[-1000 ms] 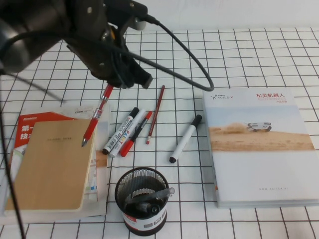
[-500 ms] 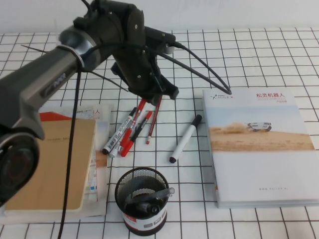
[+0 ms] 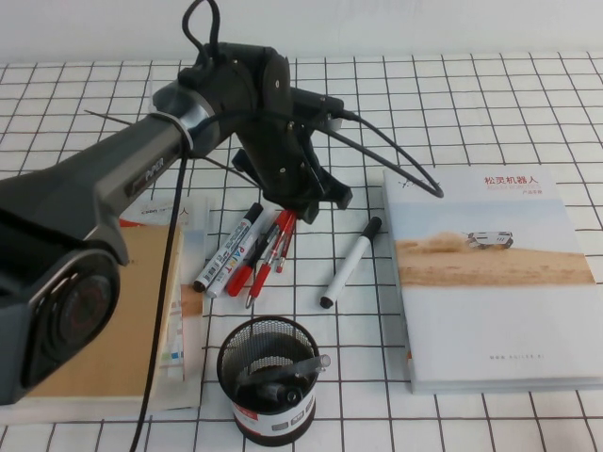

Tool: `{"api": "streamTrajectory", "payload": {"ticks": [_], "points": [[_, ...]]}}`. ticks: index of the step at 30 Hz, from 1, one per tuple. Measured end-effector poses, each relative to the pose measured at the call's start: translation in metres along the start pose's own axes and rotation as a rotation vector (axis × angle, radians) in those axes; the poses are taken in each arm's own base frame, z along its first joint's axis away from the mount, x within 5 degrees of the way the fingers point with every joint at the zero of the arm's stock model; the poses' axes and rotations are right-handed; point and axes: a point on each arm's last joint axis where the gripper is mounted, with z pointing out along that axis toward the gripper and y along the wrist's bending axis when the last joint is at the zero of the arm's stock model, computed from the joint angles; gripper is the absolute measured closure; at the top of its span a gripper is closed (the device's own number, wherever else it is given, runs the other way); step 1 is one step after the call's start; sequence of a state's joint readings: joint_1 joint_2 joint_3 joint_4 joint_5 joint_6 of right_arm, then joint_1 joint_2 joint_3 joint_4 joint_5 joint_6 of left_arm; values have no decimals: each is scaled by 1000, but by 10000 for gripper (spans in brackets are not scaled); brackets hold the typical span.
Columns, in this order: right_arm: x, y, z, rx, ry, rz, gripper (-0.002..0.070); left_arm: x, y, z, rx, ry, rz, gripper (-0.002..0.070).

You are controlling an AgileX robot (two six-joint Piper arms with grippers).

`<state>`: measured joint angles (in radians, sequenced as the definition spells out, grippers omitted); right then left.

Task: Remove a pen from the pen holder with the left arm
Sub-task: 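Take a marker out of the pen holder and lay it on the table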

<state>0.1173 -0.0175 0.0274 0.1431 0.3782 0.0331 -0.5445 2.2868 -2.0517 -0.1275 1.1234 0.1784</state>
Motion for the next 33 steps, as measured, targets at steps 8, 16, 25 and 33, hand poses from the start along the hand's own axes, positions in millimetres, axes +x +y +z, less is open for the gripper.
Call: {"api": "streamTrajectory", "payload": {"ticks": [8,16,25,33], "points": [[0,0,0,0,0,0,691,-1,5,10,-4,-15,-9,636],[0,0,0,0,0,0,691,-3,12,9,-15,-47,6,457],[0,0,0,0,0,0,691,-5,12,-4,-22,-77,9,347],[0,0,0,0,0,0,692,16,0,-91,-68,-309,18,611]]}}
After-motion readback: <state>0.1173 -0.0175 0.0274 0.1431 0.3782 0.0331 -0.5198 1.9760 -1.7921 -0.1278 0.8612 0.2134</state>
